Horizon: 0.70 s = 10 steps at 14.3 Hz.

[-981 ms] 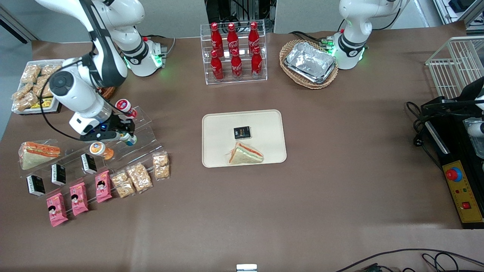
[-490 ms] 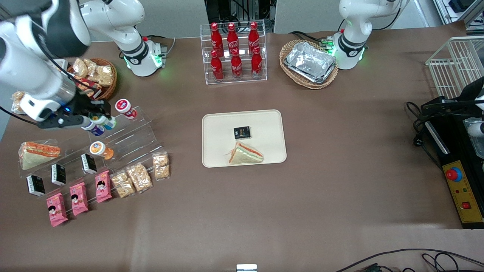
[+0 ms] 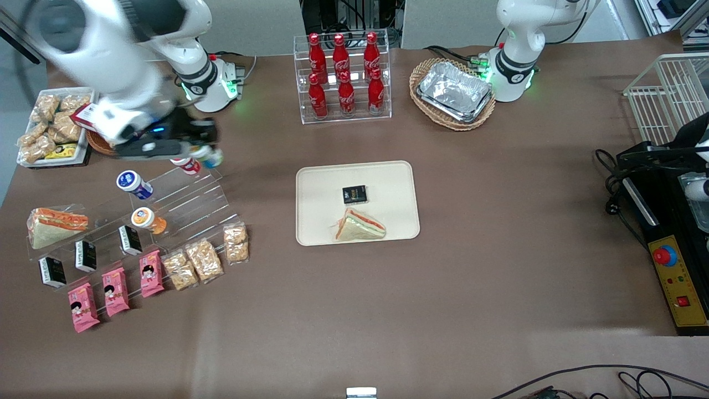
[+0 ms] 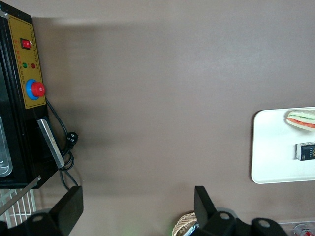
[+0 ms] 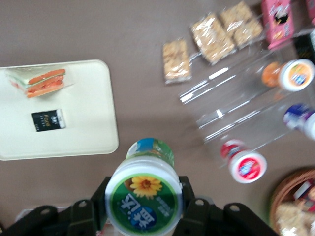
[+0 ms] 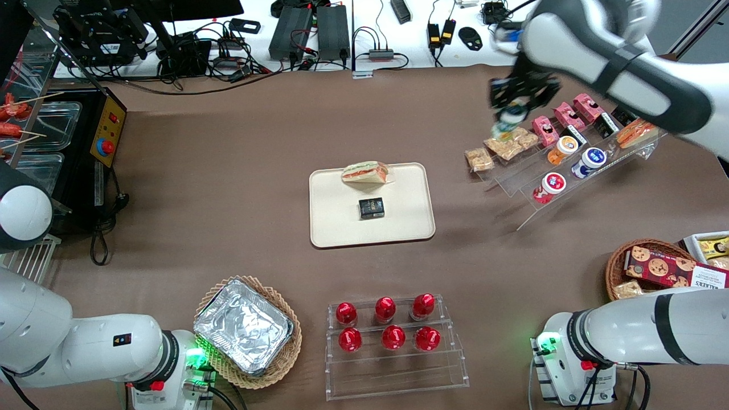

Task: Place green gum on tray
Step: 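Lift the green gum bottle out of the rack with the right gripper, then carry the green gum bottle over the cream tray beside the black packet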

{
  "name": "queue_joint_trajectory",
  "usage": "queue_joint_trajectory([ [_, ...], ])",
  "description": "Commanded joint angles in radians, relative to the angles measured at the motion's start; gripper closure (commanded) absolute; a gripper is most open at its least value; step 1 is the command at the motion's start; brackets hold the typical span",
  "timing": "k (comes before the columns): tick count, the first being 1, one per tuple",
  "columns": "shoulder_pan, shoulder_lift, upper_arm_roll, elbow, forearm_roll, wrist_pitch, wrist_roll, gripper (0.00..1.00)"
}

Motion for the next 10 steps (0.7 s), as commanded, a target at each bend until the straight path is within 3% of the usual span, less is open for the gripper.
queue_joint_trajectory([
  [1,0.001,0.098,0.151,0.051,0.018,0.055,0.262,0.83],
  [3,0.001,0.165,0.218,0.045,0.01,0.124,0.351,0.83],
  [6,0.059,0.257,0.239,-0.018,-0.009,0.294,0.446,0.83],
  [10,0.12,0.399,0.239,-0.084,-0.152,0.466,0.557,0.83],
])
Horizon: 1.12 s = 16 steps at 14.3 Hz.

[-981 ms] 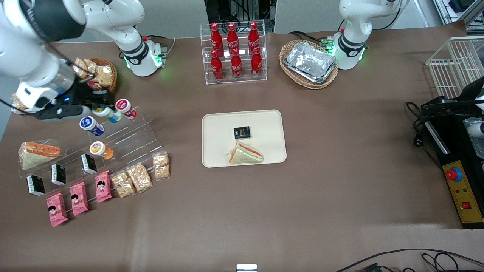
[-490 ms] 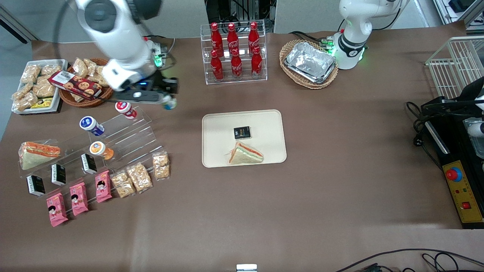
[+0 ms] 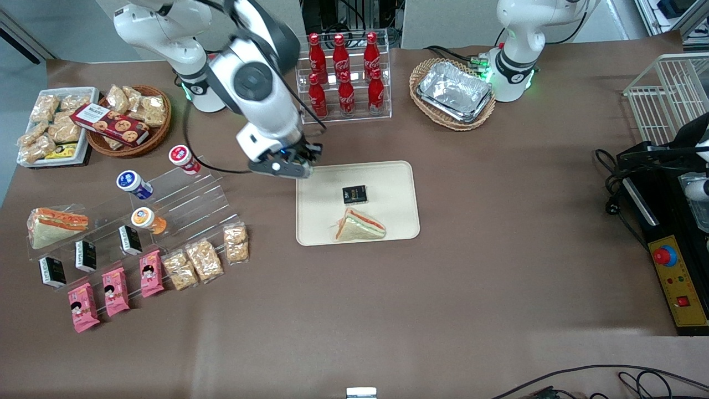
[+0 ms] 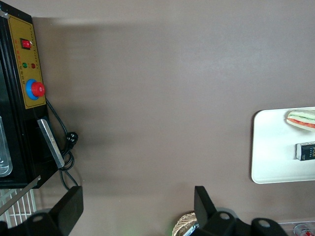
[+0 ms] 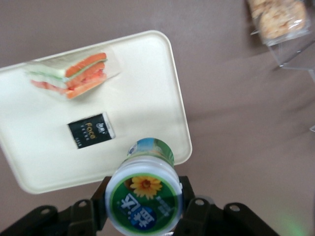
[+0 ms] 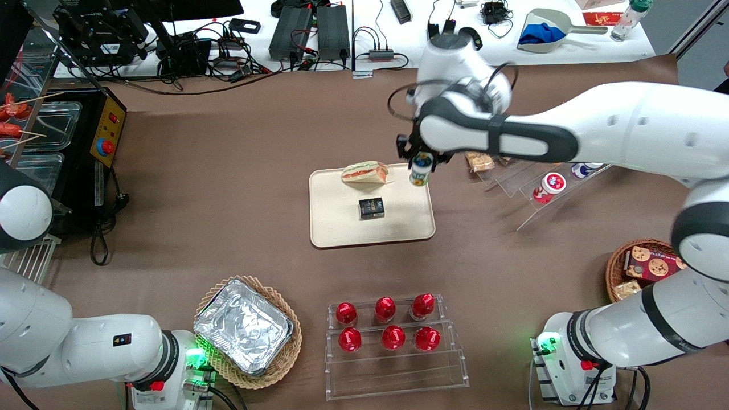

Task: Place green gum on tray
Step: 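Carry the green gum bottle over the cream tray beside the black packet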

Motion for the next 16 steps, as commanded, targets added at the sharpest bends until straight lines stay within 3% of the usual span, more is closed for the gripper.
queue_joint_trajectory([
  [1,0.03,0.109,0.002,-0.064,-0.1,0.167,0.089,0.83],
  [5,0.03,0.152,0.002,-0.196,-0.116,0.393,0.094,0.83],
  [10,0.036,0.213,0.002,-0.219,-0.225,0.458,0.195,0.83],
  [16,0.058,0.244,0.002,-0.221,-0.237,0.493,0.241,0.83],
])
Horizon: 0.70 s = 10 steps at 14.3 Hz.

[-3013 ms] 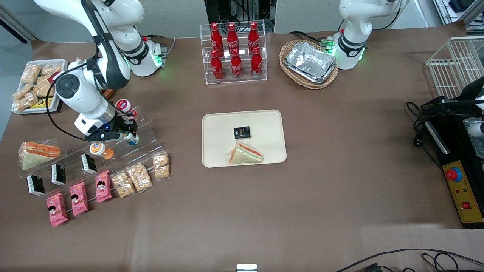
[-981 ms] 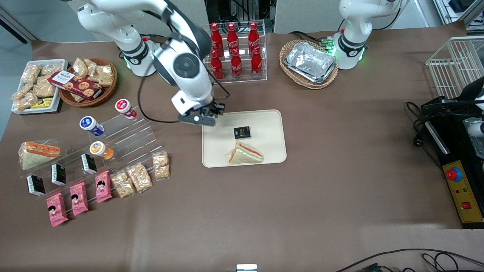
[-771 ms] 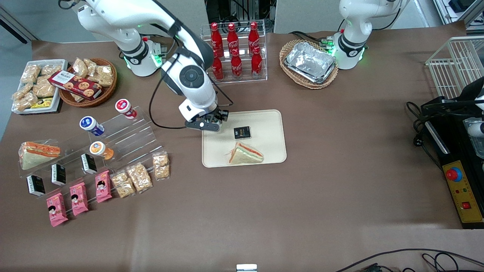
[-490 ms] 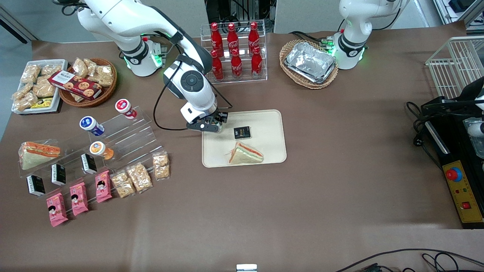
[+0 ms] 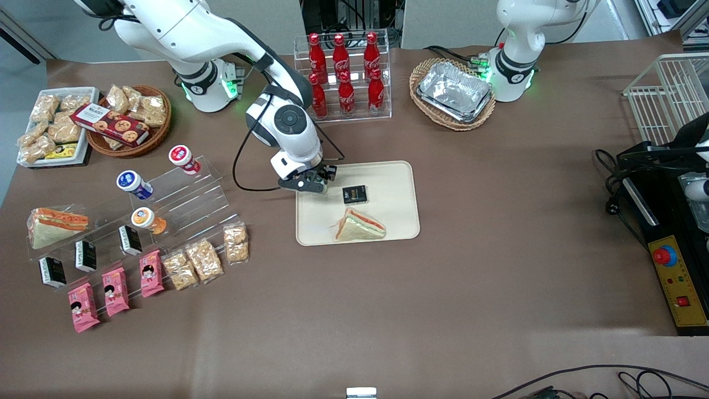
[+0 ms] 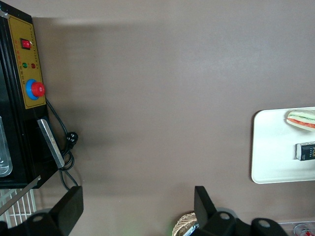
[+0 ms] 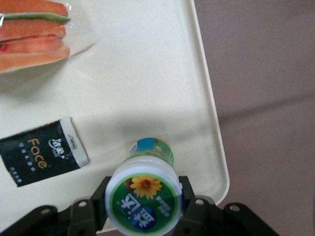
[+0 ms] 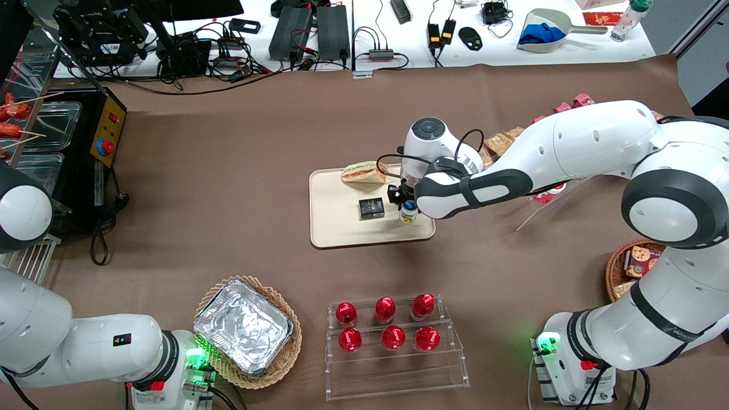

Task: Place green gum on tray
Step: 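Carry the green gum bottle over the cream tray beside the black packet, then lower the green gum bottle onto the tray and open the right gripper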

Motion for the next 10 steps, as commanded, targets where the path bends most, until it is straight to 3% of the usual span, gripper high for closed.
queue_joint_trajectory([
  [1,0.002,0.017,0.003,0.0,-0.039,0.032,0.041,0.83],
  [6,0.002,0.03,0.003,0.002,-0.069,0.045,0.068,0.81],
  [10,0.002,0.031,0.003,0.0,-0.073,0.045,0.072,0.7],
])
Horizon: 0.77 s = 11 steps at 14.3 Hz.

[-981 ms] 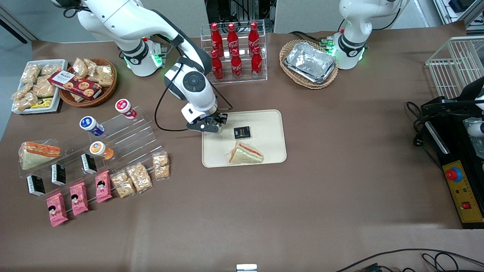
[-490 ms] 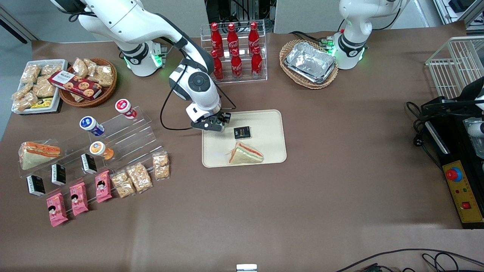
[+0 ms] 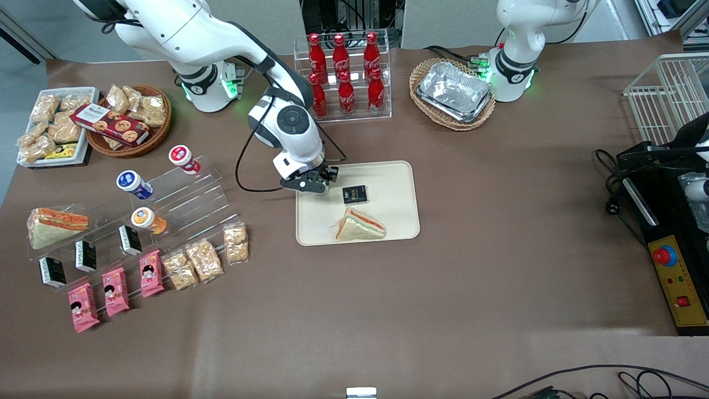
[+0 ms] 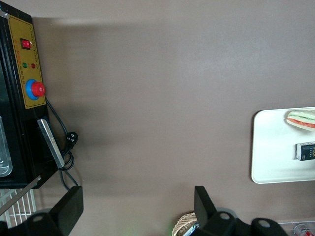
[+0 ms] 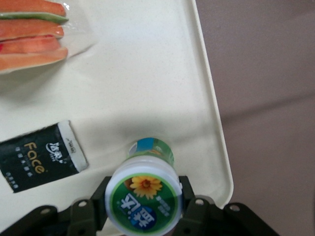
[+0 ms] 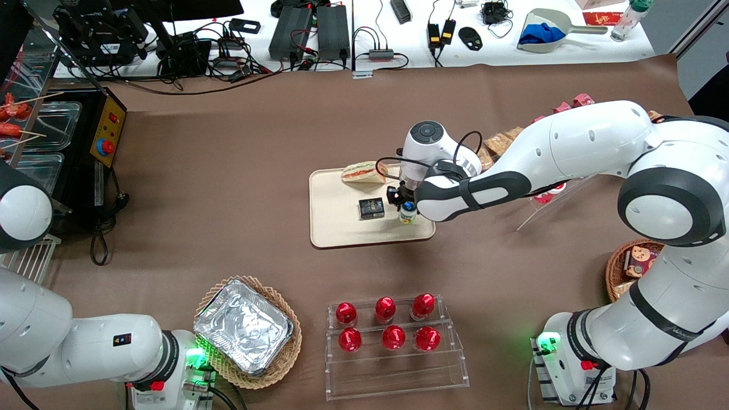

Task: Place green gum on tray
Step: 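Lower the green gum bottle onto the tray and open the right gripper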

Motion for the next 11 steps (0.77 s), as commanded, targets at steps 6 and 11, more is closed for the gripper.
queue_joint_trajectory([
  [6,-0.003,0.012,0.003,0.002,-0.035,0.026,0.044,0.01],
  [11,-0.003,0.012,0.003,0.002,-0.035,0.026,0.044,0.0],
])
